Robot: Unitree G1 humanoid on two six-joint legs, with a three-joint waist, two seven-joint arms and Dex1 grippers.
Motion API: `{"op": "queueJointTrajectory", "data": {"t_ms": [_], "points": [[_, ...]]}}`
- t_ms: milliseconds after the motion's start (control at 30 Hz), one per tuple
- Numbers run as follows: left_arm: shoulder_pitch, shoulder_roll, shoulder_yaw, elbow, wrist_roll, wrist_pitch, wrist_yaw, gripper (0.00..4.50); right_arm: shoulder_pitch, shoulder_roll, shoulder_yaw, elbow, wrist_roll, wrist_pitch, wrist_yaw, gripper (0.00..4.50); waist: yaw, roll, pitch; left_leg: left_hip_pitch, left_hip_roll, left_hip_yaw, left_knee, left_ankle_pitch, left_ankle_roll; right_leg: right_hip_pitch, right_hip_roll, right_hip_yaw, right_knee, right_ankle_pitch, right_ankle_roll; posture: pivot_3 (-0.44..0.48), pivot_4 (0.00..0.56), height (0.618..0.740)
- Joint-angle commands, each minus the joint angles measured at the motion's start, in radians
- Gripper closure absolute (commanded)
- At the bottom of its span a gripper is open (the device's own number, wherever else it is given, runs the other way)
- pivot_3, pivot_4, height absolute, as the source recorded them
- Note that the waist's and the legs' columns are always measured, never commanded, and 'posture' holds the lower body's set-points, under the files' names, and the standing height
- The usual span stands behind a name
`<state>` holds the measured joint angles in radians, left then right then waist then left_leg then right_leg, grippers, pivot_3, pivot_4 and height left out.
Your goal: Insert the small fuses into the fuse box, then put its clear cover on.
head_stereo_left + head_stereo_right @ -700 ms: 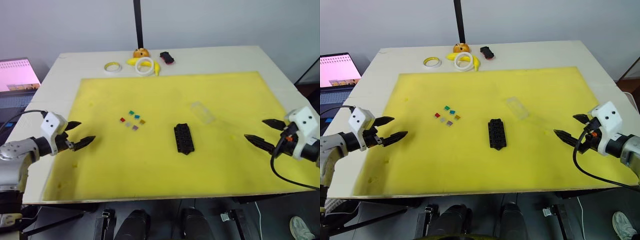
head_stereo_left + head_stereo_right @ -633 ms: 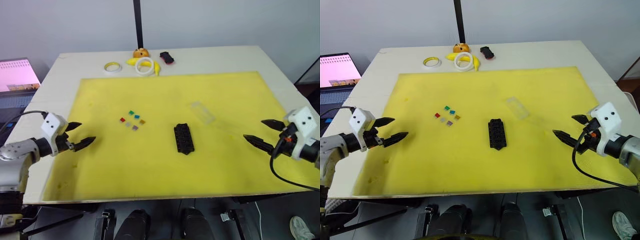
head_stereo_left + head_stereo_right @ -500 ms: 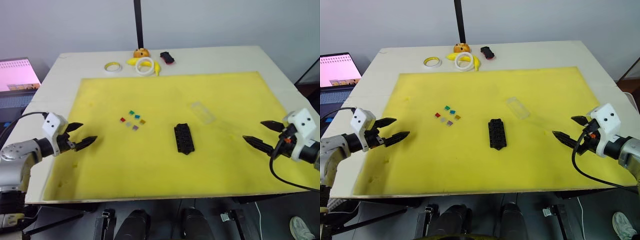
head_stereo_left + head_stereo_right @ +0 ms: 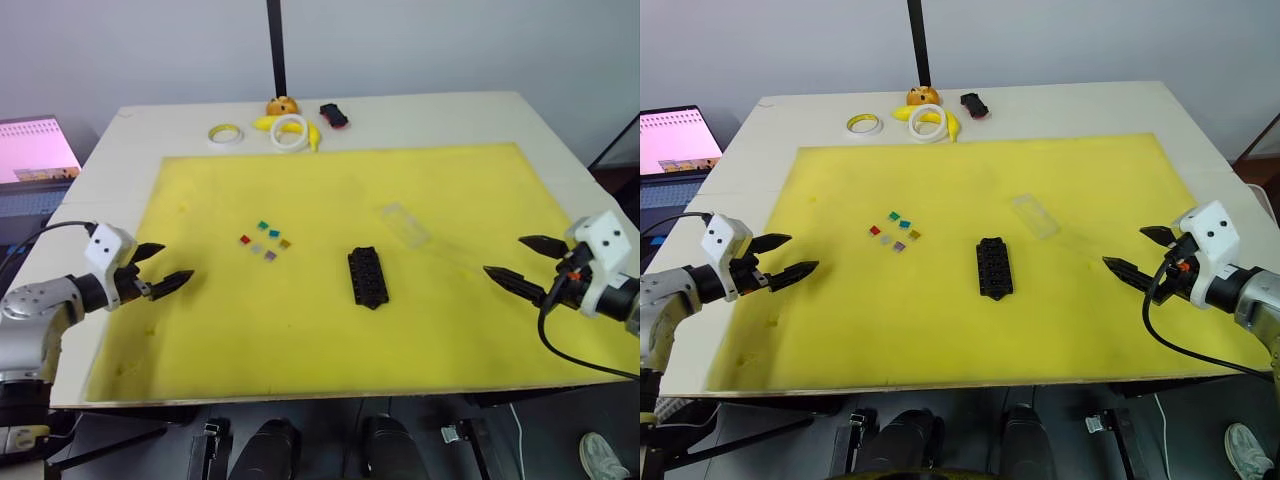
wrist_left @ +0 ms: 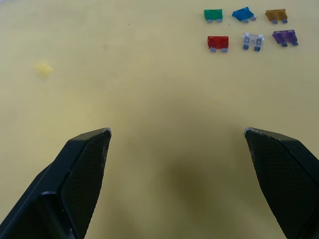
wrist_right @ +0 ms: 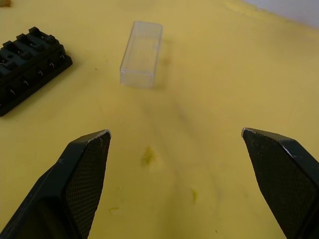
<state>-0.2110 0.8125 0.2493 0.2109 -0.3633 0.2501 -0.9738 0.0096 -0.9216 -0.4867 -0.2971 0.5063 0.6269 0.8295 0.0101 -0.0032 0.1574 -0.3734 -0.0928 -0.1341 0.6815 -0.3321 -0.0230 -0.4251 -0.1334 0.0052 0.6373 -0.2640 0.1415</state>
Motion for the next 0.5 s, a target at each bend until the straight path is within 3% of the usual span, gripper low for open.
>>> {"op": "queueJointTrajectory", "data": {"t_ms": [33, 500], "points": [[-0.011, -0.002, -0.001, -0.037, 0.004, -0.016, 0.001, 0.00, -0.014, -0.011, -0.013, -0.008, -0.002, -0.016, 0.001, 0.02, 0.000, 0.000, 0.000, 0.000, 0.000, 0.000, 0.000, 0.000, 0.000, 0.000, 0.000, 0.000, 0.000, 0.000, 0.000, 0.000, 0.150, 0.740], [-0.007, 0.003, -0.013, -0.050, 0.005, 0.000, -0.014, 0.00, -0.012, -0.010, -0.014, -0.009, -0.012, -0.018, 0.002, 0.02, 0.000, 0.000, 0.000, 0.000, 0.000, 0.000, 0.000, 0.000, 0.000, 0.000, 0.000, 0.000, 0.000, 0.000, 0.000, 0.000, 0.150, 0.740]]}}
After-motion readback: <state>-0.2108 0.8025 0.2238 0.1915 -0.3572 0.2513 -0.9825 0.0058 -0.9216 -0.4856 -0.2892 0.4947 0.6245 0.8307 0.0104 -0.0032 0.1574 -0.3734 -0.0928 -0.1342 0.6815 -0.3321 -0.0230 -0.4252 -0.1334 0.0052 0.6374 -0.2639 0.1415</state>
